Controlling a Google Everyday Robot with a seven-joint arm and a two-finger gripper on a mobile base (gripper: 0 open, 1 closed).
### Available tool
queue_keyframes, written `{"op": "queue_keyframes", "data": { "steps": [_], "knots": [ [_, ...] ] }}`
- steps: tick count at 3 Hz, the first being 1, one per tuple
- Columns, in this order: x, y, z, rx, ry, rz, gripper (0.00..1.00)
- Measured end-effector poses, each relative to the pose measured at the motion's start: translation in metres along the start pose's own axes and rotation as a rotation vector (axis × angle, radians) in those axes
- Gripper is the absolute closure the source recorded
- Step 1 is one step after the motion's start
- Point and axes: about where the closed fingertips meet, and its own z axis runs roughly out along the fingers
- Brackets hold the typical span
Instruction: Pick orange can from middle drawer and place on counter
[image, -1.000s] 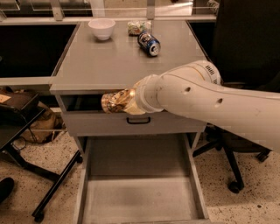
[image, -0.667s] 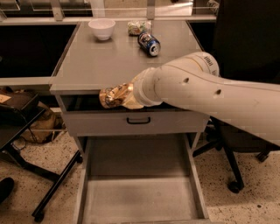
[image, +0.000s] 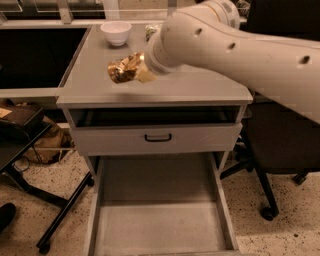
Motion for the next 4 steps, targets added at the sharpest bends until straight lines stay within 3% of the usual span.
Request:
{"op": "queue_keyframes", "data": {
  "steps": [1, 2, 3, 4],
  "knots": [
    [-0.008, -0.035, 0.013, 0.069, 0.023, -0.020, 1.00],
    [0.043, -0.043, 0.049, 0.088, 0.133, 0.059, 1.00],
    [0.093, -0.021, 0.079, 0.031, 0.218, 0.145, 1.00],
    [0.089, -0.024, 0.075, 0.031, 0.218, 0.145, 0.86]
  ]
}}
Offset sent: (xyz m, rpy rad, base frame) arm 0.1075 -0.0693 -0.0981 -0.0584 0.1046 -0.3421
